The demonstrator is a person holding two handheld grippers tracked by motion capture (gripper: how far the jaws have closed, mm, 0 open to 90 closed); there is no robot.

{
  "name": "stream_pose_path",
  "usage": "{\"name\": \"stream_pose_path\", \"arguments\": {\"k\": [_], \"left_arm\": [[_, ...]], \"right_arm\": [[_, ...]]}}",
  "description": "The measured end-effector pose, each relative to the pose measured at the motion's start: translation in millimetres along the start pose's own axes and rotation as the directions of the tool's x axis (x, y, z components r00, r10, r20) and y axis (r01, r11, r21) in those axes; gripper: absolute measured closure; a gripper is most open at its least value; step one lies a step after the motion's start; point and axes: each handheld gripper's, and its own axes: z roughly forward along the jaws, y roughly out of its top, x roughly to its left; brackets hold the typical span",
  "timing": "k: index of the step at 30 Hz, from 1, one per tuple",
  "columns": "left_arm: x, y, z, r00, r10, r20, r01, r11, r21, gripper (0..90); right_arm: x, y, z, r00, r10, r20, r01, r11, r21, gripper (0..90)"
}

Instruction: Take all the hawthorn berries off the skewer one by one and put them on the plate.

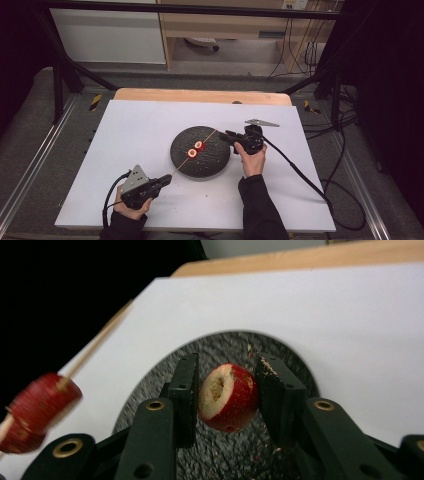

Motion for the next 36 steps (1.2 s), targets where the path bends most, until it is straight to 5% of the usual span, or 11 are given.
{"name": "stream_pose_path", "arguments": {"k": [8, 23, 26, 36], "left_arm": [[1.4, -0.7, 1.0, 1.0000, -0.006, -0.005, 0.006, 0.9999, 0.011, 88.1], [0.9, -0.8, 2.1, 1.0000, -0.002, -0.002, 0.002, 0.9998, 0.019, 88.1], [1.0, -0.7, 1.7, 1.0000, -0.003, -0.002, 0.003, 0.9998, 0.018, 88.1], [-1.1, -0.5, 2.4, 1.0000, 0.003, -0.001, -0.003, 0.9998, 0.018, 88.1]], "right_arm": [[-1.5, -26.6, 27.1, 0.9997, -0.015, 0.017, 0.013, 0.995, 0.094, 63.2], [-1.8, -37.5, 35.0, 0.9982, -0.054, 0.028, 0.049, 0.990, 0.135, 59.5], [1.1, -31.5, 27.5, 0.9978, -0.064, 0.018, 0.062, 0.992, 0.109, 55.0], [17.5, -17.0, -4.5, 0.9944, -0.095, -0.046, 0.097, 0.994, 0.057, 15.9]]}}
